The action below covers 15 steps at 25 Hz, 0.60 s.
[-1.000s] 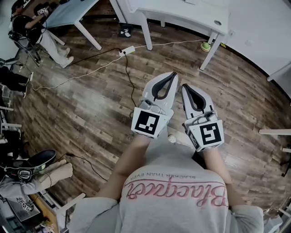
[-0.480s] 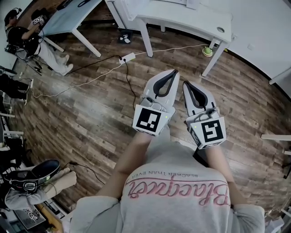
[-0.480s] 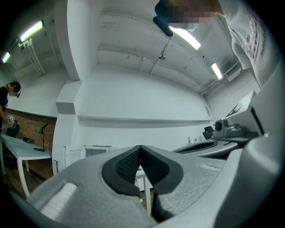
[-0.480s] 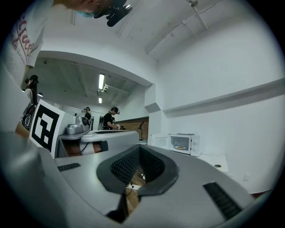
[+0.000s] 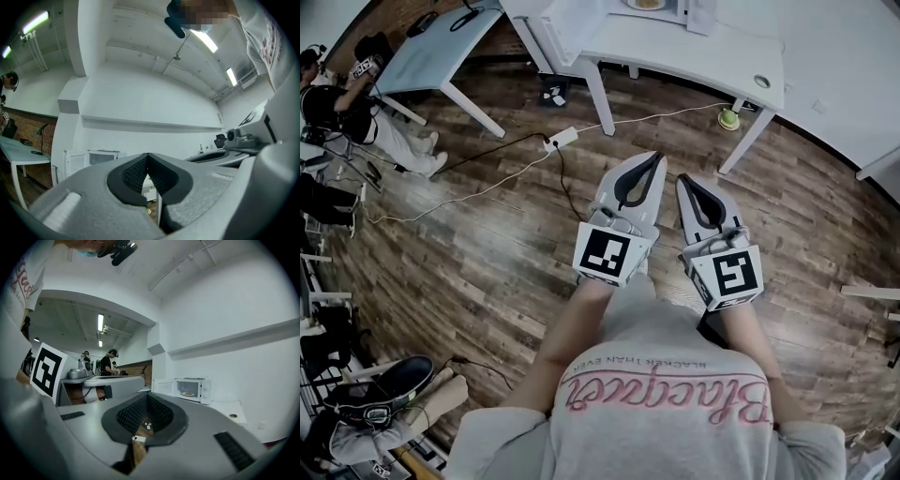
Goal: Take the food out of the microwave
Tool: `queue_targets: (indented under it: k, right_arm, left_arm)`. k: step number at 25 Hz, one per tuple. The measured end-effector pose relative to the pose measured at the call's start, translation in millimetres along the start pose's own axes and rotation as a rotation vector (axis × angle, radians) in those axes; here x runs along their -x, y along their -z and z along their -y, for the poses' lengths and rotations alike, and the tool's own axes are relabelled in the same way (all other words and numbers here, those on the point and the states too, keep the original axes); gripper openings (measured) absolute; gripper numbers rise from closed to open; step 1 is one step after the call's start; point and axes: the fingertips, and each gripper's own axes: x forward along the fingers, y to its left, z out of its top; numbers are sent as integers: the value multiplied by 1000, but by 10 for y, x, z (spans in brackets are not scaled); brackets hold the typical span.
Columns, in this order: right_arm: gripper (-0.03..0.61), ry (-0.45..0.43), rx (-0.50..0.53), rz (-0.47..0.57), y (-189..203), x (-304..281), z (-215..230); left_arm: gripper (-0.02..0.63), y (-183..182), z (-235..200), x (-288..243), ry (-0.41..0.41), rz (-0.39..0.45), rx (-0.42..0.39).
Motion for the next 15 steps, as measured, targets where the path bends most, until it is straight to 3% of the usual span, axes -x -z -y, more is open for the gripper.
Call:
queue_targets:
  k: [15]
  right_arm:
    - [9, 64, 17, -13, -106, -954, 254]
  left_arm:
    - [3, 78, -875, -511, 35, 3, 29]
